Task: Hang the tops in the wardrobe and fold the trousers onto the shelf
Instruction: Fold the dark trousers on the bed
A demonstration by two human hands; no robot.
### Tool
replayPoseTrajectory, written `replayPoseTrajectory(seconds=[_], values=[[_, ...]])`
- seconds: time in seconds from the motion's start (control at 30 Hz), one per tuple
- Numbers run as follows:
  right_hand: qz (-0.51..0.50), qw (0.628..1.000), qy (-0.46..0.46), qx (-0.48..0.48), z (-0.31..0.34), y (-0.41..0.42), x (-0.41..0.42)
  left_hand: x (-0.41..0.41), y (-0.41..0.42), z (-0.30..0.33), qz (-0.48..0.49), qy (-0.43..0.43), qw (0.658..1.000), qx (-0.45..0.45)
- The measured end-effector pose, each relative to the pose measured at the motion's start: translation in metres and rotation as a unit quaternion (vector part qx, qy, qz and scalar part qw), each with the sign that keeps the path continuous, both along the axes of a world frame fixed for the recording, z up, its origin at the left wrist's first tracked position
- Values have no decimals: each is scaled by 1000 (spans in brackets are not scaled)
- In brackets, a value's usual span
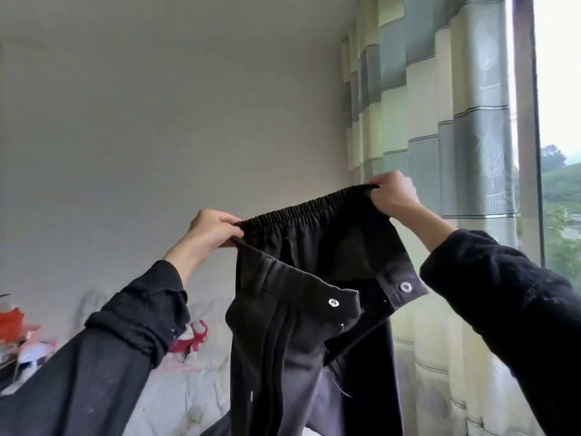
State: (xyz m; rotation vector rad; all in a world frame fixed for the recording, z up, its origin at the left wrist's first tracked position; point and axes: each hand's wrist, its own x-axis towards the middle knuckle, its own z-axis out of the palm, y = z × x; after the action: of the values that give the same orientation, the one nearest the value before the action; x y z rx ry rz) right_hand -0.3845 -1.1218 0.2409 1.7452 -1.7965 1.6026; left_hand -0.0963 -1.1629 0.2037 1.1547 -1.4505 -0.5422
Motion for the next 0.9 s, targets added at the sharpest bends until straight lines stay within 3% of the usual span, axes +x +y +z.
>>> replayPoseTrajectory(seconds=[0.13,0.23,0.53,0.77,0.9], values=[[-7,998,18,65,-55,-11,-3,12,-3,-87,31,-158,981,106],[7,995,5,97,-80,-14,-2,10,2,-134,11,-173,972,158],[57,982,-73,165,-148,-10,3,5,17,-251,-28,-102,959,264],[52,981,-18,186,-170,-7,-1,14,20,-260,-7,108,959,262],[49,968,-50,239,-185,-10,-9,19,17,-245,20,190,954,230]])
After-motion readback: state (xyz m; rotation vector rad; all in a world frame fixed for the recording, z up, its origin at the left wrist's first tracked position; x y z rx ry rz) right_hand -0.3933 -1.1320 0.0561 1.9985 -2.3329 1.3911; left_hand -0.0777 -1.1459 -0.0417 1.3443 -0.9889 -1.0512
